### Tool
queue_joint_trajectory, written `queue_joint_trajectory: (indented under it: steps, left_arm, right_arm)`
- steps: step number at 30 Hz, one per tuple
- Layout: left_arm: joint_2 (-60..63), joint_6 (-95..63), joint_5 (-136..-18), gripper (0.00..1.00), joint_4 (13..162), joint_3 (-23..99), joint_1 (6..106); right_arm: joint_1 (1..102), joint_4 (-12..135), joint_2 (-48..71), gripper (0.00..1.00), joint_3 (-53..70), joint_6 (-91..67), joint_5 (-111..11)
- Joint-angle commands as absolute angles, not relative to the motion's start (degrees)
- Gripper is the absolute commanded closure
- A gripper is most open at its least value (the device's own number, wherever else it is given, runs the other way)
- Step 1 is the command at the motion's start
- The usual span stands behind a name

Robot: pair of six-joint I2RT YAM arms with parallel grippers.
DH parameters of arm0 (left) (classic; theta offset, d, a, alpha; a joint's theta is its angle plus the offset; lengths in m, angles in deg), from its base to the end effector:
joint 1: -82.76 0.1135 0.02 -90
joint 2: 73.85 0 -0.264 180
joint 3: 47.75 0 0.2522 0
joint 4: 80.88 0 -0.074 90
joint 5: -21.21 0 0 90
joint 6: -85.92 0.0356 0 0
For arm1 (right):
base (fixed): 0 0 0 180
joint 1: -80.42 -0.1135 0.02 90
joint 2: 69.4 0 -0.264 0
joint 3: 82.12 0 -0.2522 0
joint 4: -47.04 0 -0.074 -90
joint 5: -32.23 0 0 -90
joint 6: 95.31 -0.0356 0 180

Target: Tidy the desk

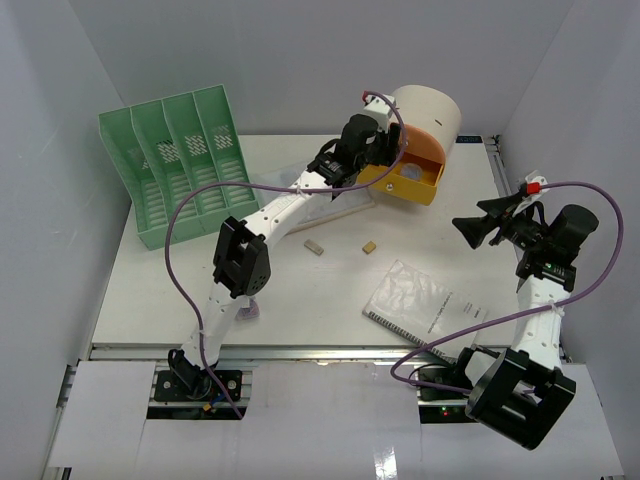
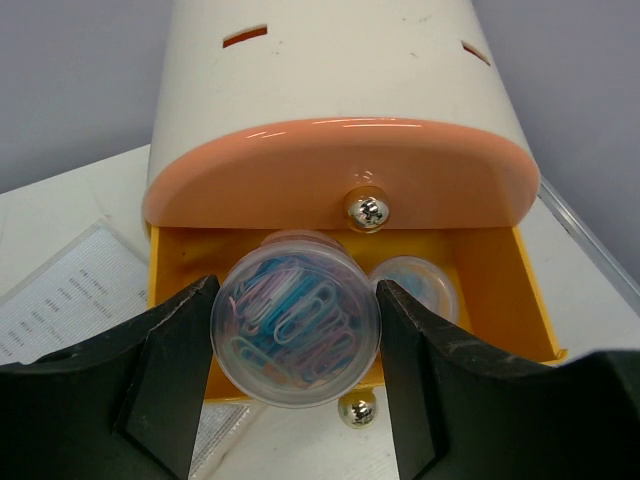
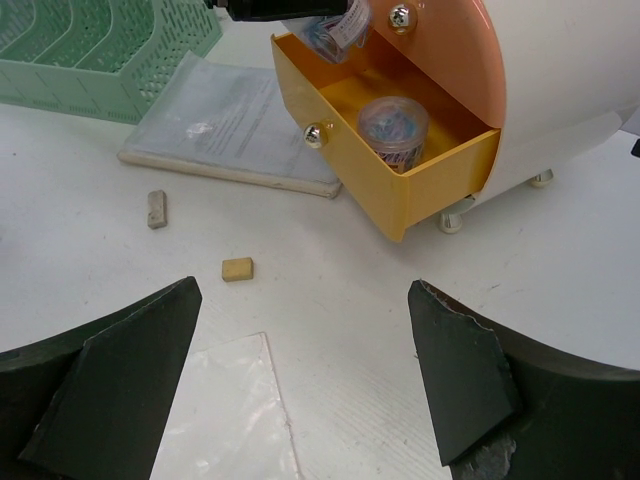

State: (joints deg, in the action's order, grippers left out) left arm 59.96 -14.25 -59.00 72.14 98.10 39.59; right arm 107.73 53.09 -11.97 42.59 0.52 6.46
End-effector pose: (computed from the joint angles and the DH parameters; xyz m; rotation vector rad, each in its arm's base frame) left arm 0.4088 -0.3752 0.3285 0.4093 1.8108 -0.4970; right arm 0.2088 -0.0717 0.3138 -0.5067 1.5786 0.5164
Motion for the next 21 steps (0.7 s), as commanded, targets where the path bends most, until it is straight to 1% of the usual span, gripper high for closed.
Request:
queue_joint_trajectory:
  steps: [1,21]
  left_arm:
    - [56.26,-11.62,-57.43,0.94,75.89,98.14,39.60]
    - [60.59,-8.45,-58.47,0.92,74.64,96.30,38.29]
  right_arm:
    - [108.00,50.45,-12.61,0.09,42.46,-0.54,8.41]
    - [110.71,47.09,-13.41,0.09,43.51,-4.17,10.52]
